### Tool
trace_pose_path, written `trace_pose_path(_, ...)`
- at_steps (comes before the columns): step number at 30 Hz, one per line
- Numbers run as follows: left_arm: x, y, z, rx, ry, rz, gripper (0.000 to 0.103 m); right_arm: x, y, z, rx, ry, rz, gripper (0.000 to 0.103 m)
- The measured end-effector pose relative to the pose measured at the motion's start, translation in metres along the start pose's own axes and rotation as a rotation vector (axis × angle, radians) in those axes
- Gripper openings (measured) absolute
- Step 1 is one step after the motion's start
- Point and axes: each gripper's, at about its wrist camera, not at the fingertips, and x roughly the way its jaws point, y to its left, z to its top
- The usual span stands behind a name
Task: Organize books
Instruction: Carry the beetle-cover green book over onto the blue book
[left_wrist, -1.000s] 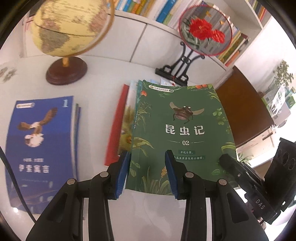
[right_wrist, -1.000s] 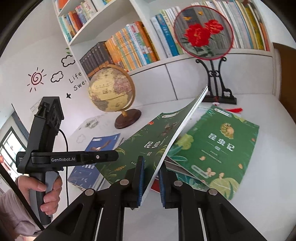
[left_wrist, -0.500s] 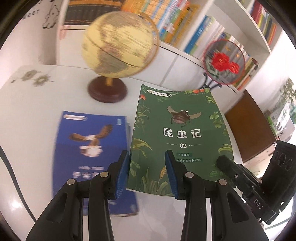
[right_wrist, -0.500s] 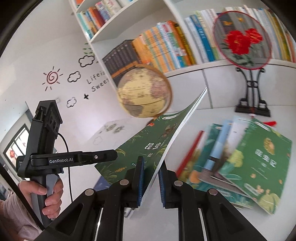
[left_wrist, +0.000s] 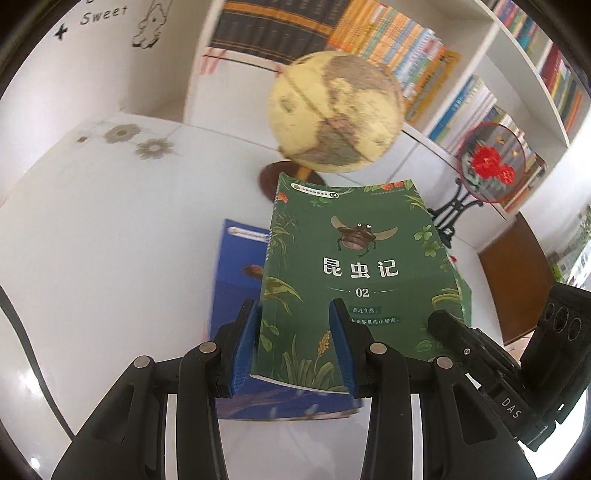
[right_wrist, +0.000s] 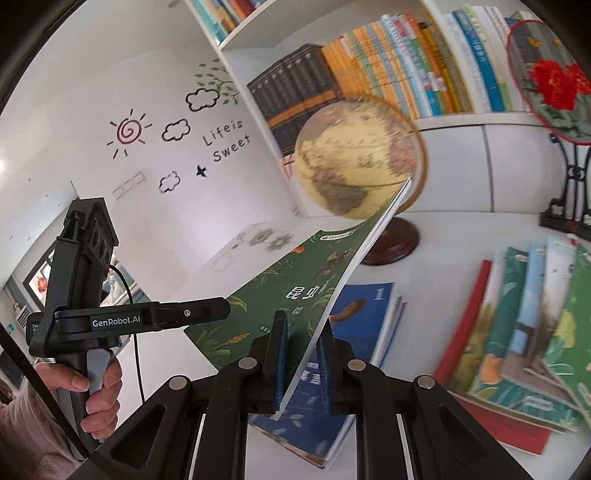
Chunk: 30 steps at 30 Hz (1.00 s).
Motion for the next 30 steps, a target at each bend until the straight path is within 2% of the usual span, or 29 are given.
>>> trace_pose_path(6, 0.004, 0.022, -0.005, -0.024, 0.015, 0.017, 0.036, 0.03, 0.009, -0.008, 0.017, 0.044, 0.006, 0.014)
trace_pose_path(12, 0.021, 0.04, -0.019, -0.038, 0.085, 0.013, 0.036, 0.051, 0.004, -0.026, 0.06, 0.109, -0.005, 0.015)
trace_pose_path(23, 0.029, 0.042, -0.03, -0.032, 0.123, -0.005, 0.036, 0.064, -0.009, -0.046, 0.113, 0.171, -0.062, 0.015)
trace_pose_path(30, 0.034, 0.04, -0.038, -0.01, 0.16, 0.013, 0.036, 0.072, -0.014, -0.055, 0.146, 0.212, -0.091, 0.015)
